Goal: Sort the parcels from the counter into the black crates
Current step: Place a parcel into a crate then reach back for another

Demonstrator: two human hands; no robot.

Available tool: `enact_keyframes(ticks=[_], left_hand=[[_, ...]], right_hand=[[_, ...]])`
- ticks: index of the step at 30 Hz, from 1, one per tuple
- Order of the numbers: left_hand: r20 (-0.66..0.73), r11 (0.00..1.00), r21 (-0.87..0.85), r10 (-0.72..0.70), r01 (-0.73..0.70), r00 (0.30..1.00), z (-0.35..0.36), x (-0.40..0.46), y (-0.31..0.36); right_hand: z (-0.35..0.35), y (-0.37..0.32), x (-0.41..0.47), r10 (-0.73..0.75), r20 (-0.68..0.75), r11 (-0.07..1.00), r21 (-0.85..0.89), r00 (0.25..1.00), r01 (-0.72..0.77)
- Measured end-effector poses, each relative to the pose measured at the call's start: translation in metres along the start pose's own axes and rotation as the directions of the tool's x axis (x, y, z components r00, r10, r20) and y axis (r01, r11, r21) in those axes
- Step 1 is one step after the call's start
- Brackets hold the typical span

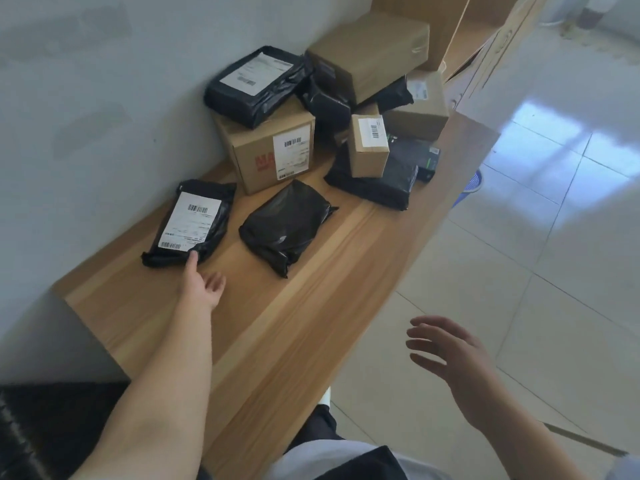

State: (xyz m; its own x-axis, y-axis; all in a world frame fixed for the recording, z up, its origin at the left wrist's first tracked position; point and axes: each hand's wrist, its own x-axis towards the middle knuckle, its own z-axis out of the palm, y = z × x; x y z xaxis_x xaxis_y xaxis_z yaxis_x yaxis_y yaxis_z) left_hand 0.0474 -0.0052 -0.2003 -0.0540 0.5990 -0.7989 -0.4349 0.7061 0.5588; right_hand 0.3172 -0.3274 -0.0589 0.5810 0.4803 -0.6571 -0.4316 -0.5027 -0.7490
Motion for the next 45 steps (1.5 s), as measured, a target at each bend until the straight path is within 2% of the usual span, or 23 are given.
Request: enact_keyframes(ticks=[4, 9, 14, 17, 18, 21, 23, 25, 28, 31, 34, 37, 41, 43, 45], left_hand=[[-0.100, 1.000, 0.025, -0.016, 0.019, 0.995, 0.019, 0.023, 0.016], [-0.233, 1.000, -0.005, 0.020, -0.022, 0.972, 0.030, 0.027, 0.023], [-0.324, 0.947, -0.125, 0.243, -0.296, 0.914, 0.029, -0.016, 0.018], [-0.324, 0.882, -0.175, 0.369, -0.438, 0.871, 0.039, -0.067, 0.019], [-0.321, 0.869, -0.144, 0.411, -0.473, 0.853, 0.042, -0.085, 0.020], [-0.242, 0.839, 0.010, 0.529, -0.543, 0.813, 0.050, -0.141, 0.026], [-0.183, 0.820, 0.095, 0.572, -0.564, 0.800, 0.057, -0.180, 0.027], [-0.094, 0.814, 0.158, 0.576, -0.559, 0.812, 0.064, -0.215, 0.024], [0.035, 0.805, 0.264, 0.543, -0.532, 0.839, 0.072, -0.255, 0.010], [0.099, 0.805, 0.281, 0.517, -0.522, 0.850, 0.082, -0.280, -0.013], [0.150, 0.825, 0.238, 0.490, -0.512, 0.859, 0.089, -0.300, -0.036], [0.130, 0.829, 0.228, 0.494, -0.511, 0.860, 0.091, -0.318, -0.057], [-0.009, 0.831, 0.102, 0.551, -0.548, 0.834, 0.090, -0.338, -0.087], [-0.062, 0.802, -0.044, 0.593, -0.596, 0.803, 0.090, -0.346, -0.106], [-0.103, 0.771, -0.097, 0.622, -0.630, 0.777, 0.099, -0.354, -0.127]], right_hand=[[-0.007, -0.022, 0.028, 0.041, 0.007, 0.999, -0.011, 0.999, -0.041], [-0.001, -0.050, 0.073, 0.078, 0.060, 0.992, -0.105, 0.995, -0.072], [0.036, -0.099, 0.121, 0.088, 0.262, 0.971, -0.236, 0.961, -0.025], [0.059, -0.136, 0.142, 0.076, 0.389, 0.942, -0.331, 0.918, 0.062], [0.067, -0.147, 0.146, 0.065, 0.434, 0.931, -0.351, 0.899, 0.102], [0.085, -0.178, 0.151, -0.030, 0.606, 0.886, -0.352, 0.795, 0.302], [0.095, -0.195, 0.152, -0.105, 0.727, 0.822, -0.320, 0.678, 0.470], [0.106, -0.210, 0.150, -0.121, 0.826, 0.729, -0.303, 0.550, 0.615], [0.119, -0.225, 0.144, -0.034, 0.924, 0.541, -0.304, 0.381, 0.784], [0.124, -0.238, 0.140, 0.145, 0.965, 0.460, -0.260, 0.216, 0.849], [0.122, -0.241, 0.136, 0.363, 0.929, 0.475, -0.247, 0.068, 0.844], [0.117, -0.233, 0.133, 0.467, 0.884, 0.512, -0.252, -0.019, 0.821], [0.108, -0.222, 0.130, 0.494, 0.866, 0.577, -0.253, -0.085, 0.777], [0.102, -0.219, 0.132, 0.458, 0.883, 0.640, -0.253, -0.096, 0.726], [0.094, -0.220, 0.136, 0.410, 0.908, 0.707, -0.255, -0.088, 0.659]])
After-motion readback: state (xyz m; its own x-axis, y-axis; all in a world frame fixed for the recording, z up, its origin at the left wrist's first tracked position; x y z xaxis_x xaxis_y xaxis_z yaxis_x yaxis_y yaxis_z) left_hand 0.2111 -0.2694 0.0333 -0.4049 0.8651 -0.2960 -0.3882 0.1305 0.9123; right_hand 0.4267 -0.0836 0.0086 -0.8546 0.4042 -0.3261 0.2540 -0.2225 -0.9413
